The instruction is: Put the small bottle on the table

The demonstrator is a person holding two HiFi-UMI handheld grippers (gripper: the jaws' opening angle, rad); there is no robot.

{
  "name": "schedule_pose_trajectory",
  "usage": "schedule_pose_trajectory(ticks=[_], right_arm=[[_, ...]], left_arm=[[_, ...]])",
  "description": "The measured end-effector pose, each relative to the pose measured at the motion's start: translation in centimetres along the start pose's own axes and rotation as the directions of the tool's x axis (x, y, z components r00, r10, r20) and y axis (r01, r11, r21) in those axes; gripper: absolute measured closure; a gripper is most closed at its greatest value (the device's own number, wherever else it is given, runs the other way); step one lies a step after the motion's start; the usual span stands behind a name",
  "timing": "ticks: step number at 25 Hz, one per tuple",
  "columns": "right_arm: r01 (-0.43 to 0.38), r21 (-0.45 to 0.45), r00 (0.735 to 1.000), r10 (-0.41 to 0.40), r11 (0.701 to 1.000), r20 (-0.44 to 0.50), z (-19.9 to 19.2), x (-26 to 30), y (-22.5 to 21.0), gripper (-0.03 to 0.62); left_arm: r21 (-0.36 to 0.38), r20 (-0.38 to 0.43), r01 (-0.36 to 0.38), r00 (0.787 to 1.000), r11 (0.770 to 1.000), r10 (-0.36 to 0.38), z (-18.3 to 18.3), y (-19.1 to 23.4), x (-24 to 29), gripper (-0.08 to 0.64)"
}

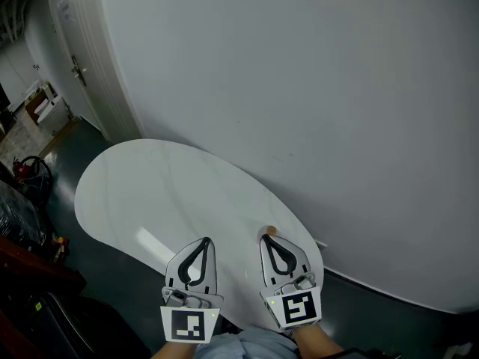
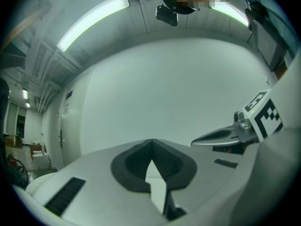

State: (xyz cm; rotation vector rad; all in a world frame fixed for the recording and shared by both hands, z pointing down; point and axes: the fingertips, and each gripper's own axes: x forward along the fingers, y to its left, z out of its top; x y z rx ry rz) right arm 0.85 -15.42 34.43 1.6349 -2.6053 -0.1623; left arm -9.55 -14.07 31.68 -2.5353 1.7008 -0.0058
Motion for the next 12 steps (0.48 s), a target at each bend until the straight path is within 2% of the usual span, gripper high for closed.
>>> schedule_pose_trajectory(ticks=[2,5,6,9,12], right_arm=[[-0.010,-0.014,0.998,0.011,1.000,0.068,0.6,0.1,0.2,0.592],[0.012,0.010,0.999,-0.012,1.000,-0.037,-0.5,-0.1,-0.1,0.592],[0.013,0.010,0.999,-0.013,1.000,-0.040,-0.6,-0.2,-0.1,0.592],[-0.005,-0.018,0.996,0.007,1.000,0.090,1.0,0.0,0.2,0.592],[-0.013,-0.030,0.989,0.018,0.999,0.146,1.6,0.3,0.4,0.592]], left_arm=[[0.001,0.001,0.001,1.000,1.000,-0.001,0.1,0.0,0.0,0.560],[0.006,0.009,0.001,1.000,1.000,-0.001,0.1,0.0,0.0,0.560],[0.007,0.006,0.000,1.000,1.000,0.000,0.1,0.0,-0.1,0.560],[0.004,-0.003,-0.001,1.000,1.000,0.001,0.2,0.0,-0.2,0.560],[0.001,0.003,-0.001,1.000,1.000,0.001,0.3,0.1,-0.1,0.560]])
